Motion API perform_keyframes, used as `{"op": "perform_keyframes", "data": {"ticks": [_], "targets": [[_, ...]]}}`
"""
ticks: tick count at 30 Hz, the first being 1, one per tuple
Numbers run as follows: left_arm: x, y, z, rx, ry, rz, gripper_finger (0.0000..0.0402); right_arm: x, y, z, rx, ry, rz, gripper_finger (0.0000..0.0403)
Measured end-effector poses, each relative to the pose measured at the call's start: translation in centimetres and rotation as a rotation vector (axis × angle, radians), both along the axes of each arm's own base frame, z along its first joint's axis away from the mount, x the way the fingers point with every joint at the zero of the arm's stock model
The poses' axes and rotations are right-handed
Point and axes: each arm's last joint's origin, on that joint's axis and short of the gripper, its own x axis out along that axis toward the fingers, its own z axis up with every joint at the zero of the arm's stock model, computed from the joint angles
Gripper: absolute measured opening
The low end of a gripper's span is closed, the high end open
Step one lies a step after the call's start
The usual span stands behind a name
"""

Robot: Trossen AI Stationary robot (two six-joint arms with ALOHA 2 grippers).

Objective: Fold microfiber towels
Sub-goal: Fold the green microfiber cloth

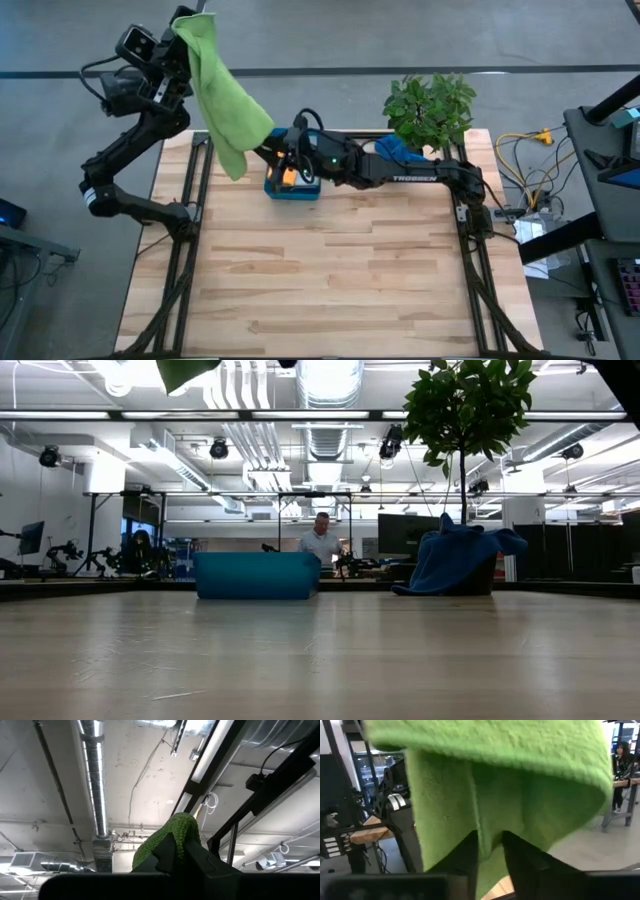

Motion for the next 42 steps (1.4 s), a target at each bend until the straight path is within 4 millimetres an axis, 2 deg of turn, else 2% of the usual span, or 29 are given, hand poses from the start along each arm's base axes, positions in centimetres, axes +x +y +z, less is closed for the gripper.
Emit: {"op": "perform_keyframes", "data": {"ticks": [3,5,10,15,28,32,37,42], "targets": [[-0.1,-0.1,0.4,0.032,0.01,-0.011,0.0,0.0,0.0,0.2,-0.016,-0.011,-0.003,0.0028],[-0.1,-0.2,0.5,0.034,0.013,-0.013,0.0,-0.2,0.0,0.4,-0.034,-0.012,-0.005,0.0015],[-0.1,-0.2,0.4,0.037,0.017,-0.013,0.0,-0.7,0.4,1.3,-0.06,-0.017,0.001,0.0009],[-0.1,-0.2,0.4,0.041,0.015,-0.007,0.0,-1.8,1.3,2.1,-0.083,0.05,0.018,0.0009],[0.2,0.0,0.2,0.028,0.049,0.006,0.0003,-7.5,4.7,4.5,-0.111,0.353,0.11,0.0008],[0.3,-0.1,0.1,0.085,0.076,0.002,0.0039,-9.8,5.2,5.4,-0.104,0.42,0.13,0.0008],[0.7,0.1,-0.1,0.056,0.142,-0.009,0.0118,-13.6,5.7,6.8,-0.083,0.505,0.149,0.0008],[1.5,0.4,-0.8,0.008,0.353,-0.058,0.019,-17.8,6.2,7.9,-0.065,0.604,0.18,0.0008]]}}
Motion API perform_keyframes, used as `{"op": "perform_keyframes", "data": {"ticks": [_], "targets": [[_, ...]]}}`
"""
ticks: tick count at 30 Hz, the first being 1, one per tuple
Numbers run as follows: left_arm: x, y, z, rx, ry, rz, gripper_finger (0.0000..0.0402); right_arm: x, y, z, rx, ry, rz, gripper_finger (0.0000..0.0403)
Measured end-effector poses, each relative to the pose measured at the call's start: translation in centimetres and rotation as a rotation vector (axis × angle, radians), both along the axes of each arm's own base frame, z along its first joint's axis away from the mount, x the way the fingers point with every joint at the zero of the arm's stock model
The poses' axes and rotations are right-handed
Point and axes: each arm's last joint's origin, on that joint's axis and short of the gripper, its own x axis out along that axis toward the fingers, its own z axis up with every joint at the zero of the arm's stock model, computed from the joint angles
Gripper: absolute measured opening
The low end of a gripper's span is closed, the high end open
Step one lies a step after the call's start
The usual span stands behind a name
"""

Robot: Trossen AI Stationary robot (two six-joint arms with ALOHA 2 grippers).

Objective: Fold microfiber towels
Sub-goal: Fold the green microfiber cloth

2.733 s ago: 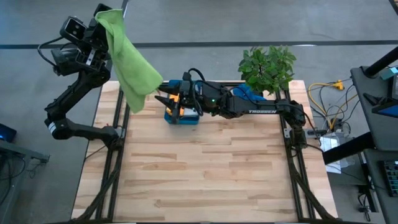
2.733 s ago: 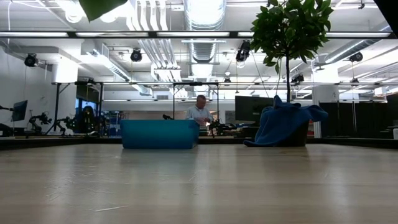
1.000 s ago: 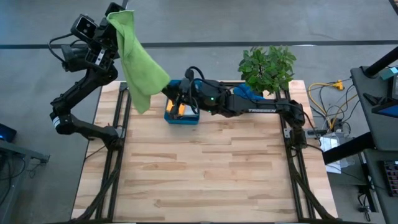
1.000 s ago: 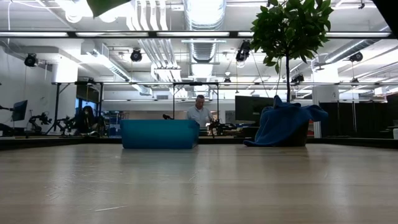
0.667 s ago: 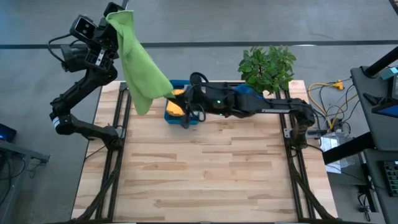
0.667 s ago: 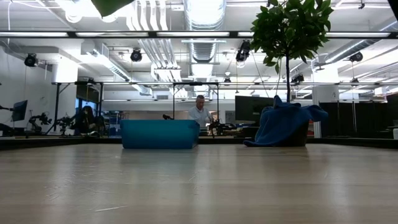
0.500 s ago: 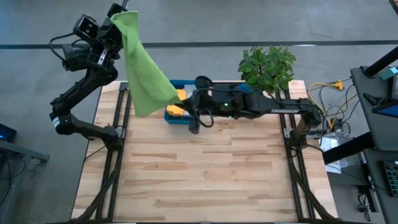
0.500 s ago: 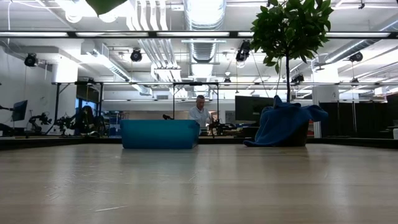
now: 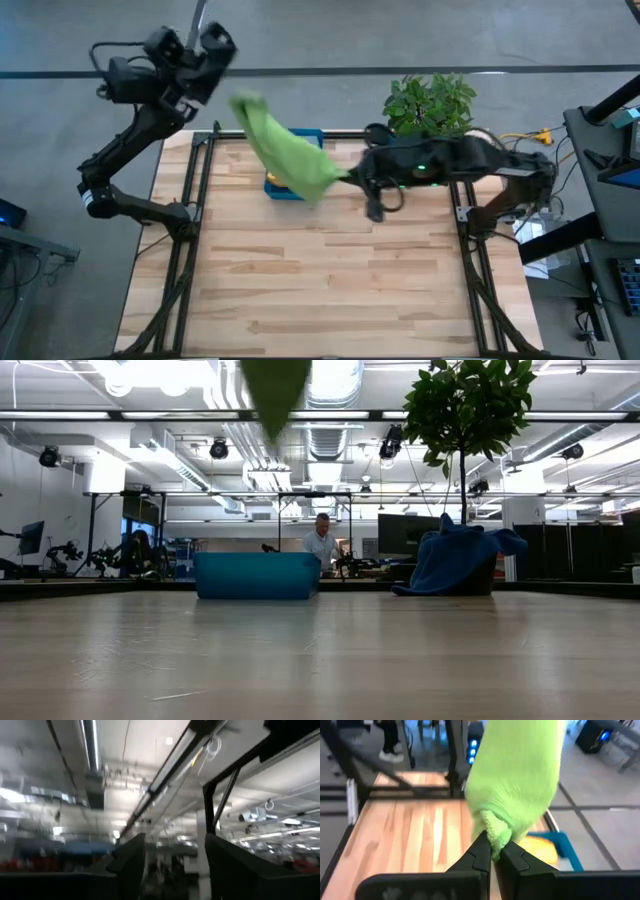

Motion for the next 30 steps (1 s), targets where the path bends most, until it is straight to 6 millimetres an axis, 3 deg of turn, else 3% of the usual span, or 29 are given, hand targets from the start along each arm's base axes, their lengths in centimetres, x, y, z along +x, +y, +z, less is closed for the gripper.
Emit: {"op": "perform_keyframes", "data": {"ticks": [5,11,18,24,27,30], "targets": [[1.3,0.6,-1.5,-0.031,0.244,-0.102,0.0209,-3.7,0.7,0.7,0.059,0.072,0.005,0.0008],[3.3,0.0,-3.6,-0.134,0.402,-0.192,0.0209,-6.0,1.6,1.2,0.106,0.094,0.022,0.0008],[9.7,-4.5,-7.8,-0.089,0.514,-0.233,0.0209,-6.6,1.6,0.5,0.078,0.187,0.05,0.0008],[14.8,-7.0,-11.1,-0.112,0.605,-0.261,0.0209,-7.4,2.7,-0.5,0.162,0.355,0.36,0.0008],[17.8,-8.4,-13.8,-0.126,0.691,-0.297,0.0209,-7.8,3.7,-1.3,0.172,0.463,0.516,0.0008],[20.6,-10.0,-16.6,-0.126,0.771,-0.345,0.0209,-8.3,4.5,-2.5,0.135,0.616,0.564,0.0008]]}}
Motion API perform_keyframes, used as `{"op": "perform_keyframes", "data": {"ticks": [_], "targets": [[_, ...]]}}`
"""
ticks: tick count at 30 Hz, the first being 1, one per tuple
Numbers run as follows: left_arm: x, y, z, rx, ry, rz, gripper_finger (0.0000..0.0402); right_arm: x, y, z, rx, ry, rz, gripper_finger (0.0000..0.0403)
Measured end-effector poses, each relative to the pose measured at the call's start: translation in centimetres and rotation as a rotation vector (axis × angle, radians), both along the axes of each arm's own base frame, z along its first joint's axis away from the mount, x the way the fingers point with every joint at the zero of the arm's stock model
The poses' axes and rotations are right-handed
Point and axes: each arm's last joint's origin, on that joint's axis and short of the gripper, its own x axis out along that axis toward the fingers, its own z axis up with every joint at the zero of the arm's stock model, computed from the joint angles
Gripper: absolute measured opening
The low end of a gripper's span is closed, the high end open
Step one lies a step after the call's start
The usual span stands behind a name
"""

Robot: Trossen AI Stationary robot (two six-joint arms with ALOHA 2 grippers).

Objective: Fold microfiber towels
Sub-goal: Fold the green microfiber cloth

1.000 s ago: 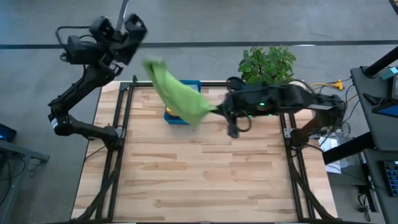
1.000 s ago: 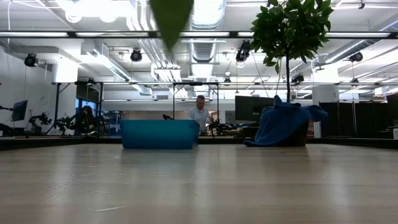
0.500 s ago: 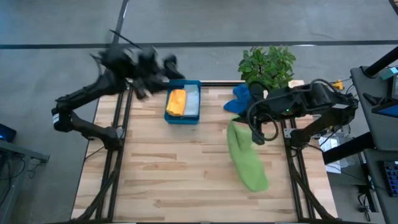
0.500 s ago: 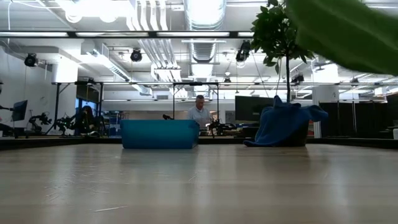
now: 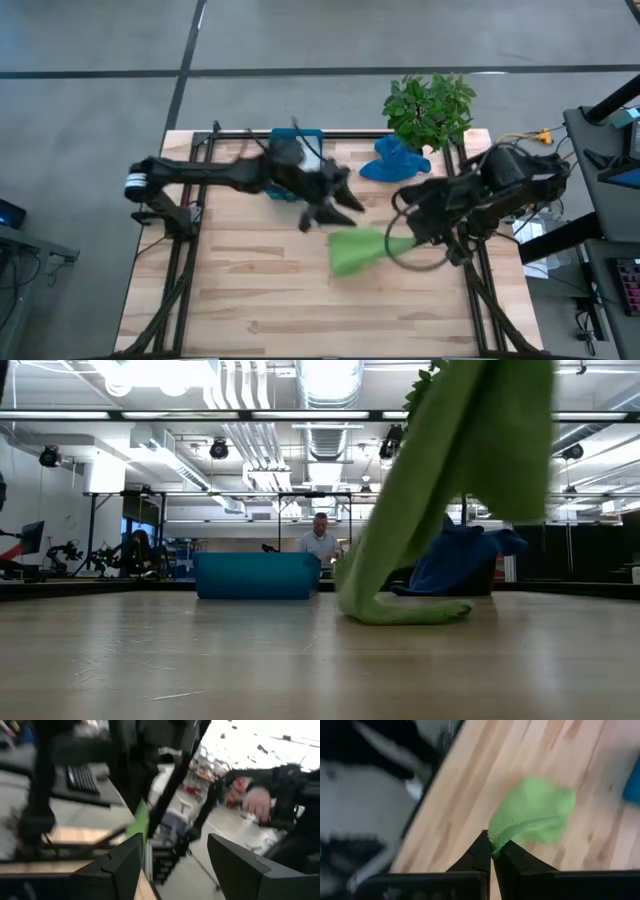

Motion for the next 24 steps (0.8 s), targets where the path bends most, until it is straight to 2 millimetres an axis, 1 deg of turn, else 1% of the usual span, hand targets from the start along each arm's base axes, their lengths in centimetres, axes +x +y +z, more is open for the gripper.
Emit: {"op": "perform_keyframes", "data": {"ticks": [1,5,8,10,14,17,19,24], "targets": [[0.8,-0.5,-0.8,-0.001,0.022,-0.014,0.0209,0.0,0.3,-0.3,-0.026,0.028,0.015,0.0008],[3.8,-1.8,-4.2,-0.003,0.086,-0.047,0.0209,0.2,1.5,-0.7,-0.069,-0.007,0.054,0.0008],[5.4,-2.0,-5.8,-0.003,0.1,-0.054,0.0209,0.2,2.0,-0.8,-0.125,-0.016,0.053,0.0008],[6.0,-1.9,-6.2,-0.003,0.096,-0.053,0.0209,0.5,2.3,-1.0,-0.122,-0.01,0.035,0.0008],[6.7,-1.0,-7.0,0.02,0.072,-0.059,0.0209,1.2,3.1,-1.5,-0.114,0.005,0.014,0.0008],[6.9,0.0,-7.1,0.011,0.025,-0.147,0.0209,2.2,3.7,-1.9,-0.081,0.008,-0.031,0.0008],[6.8,0.5,-7.0,-0.009,0.025,-0.222,0.0209,3.2,4.1,-2.2,-0.05,-0.002,-0.065,0.0008],[7.1,0.9,-8.1,-0.006,0.044,-0.329,0.0209,5.4,5.1,-2.3,0.003,-0.107,-0.073,0.0008]]}}
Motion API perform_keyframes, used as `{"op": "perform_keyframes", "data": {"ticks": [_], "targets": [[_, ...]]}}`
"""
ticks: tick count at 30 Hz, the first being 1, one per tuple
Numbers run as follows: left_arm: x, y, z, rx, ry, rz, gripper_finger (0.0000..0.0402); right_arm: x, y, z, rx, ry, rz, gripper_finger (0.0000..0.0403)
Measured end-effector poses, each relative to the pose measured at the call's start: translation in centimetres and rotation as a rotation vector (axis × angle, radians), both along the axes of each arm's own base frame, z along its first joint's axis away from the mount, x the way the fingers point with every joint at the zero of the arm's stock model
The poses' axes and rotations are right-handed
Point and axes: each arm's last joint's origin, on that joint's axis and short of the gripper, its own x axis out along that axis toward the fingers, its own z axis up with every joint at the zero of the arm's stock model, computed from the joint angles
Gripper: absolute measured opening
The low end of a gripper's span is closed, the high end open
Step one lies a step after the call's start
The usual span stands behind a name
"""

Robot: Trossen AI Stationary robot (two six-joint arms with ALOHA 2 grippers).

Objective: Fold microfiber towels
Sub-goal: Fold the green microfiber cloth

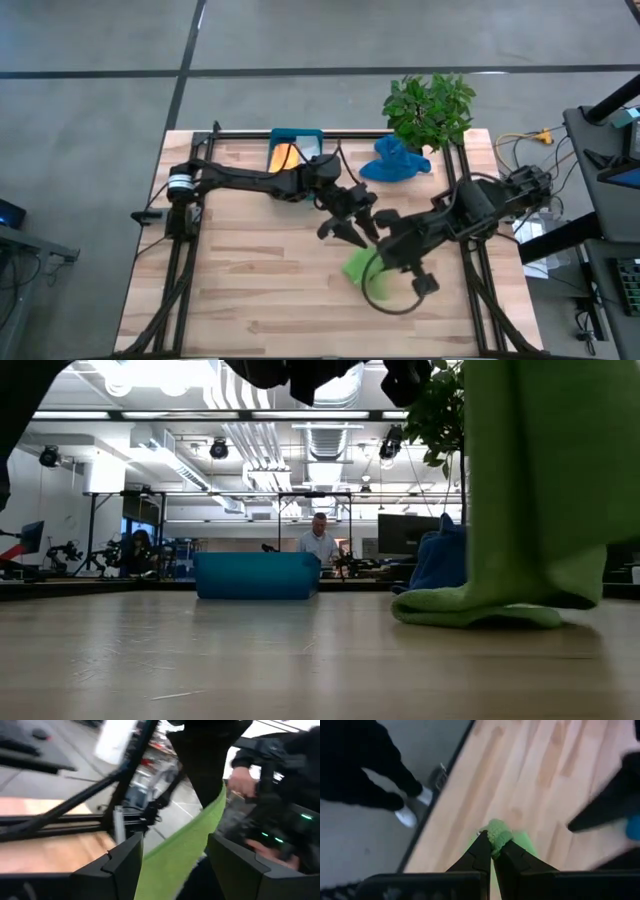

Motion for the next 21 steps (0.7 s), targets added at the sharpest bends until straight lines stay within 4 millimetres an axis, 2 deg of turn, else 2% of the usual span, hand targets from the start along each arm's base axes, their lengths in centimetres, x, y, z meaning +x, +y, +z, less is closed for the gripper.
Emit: {"op": "perform_keyframes", "data": {"ticks": [6,10,14,17,21], "targets": [[0.6,-0.6,-2.1,-0.009,0.036,-0.238,0.0209,1.8,0.7,-0.3,0.028,-0.045,-0.066,0.0008],[1.0,-1.3,-3.0,-0.019,0.042,-0.331,0.0209,2.7,0.9,0.3,0.039,-0.086,-0.099,0.0008],[1.0,-1.5,-3.1,-0.018,0.038,-0.387,0.0209,3.7,0.8,0.6,0.091,-0.084,-0.19,0.0008],[0.9,-1.4,-2.9,-0.041,0.079,-0.393,0.0209,4.2,0.3,1.0,0.117,-0.095,-0.328,0.0008],[0.1,0.0,-2.2,-0.07,0.127,-0.383,0.0207,4.5,-0.8,1.4,0.185,-0.085,-0.467,0.0008]]}}
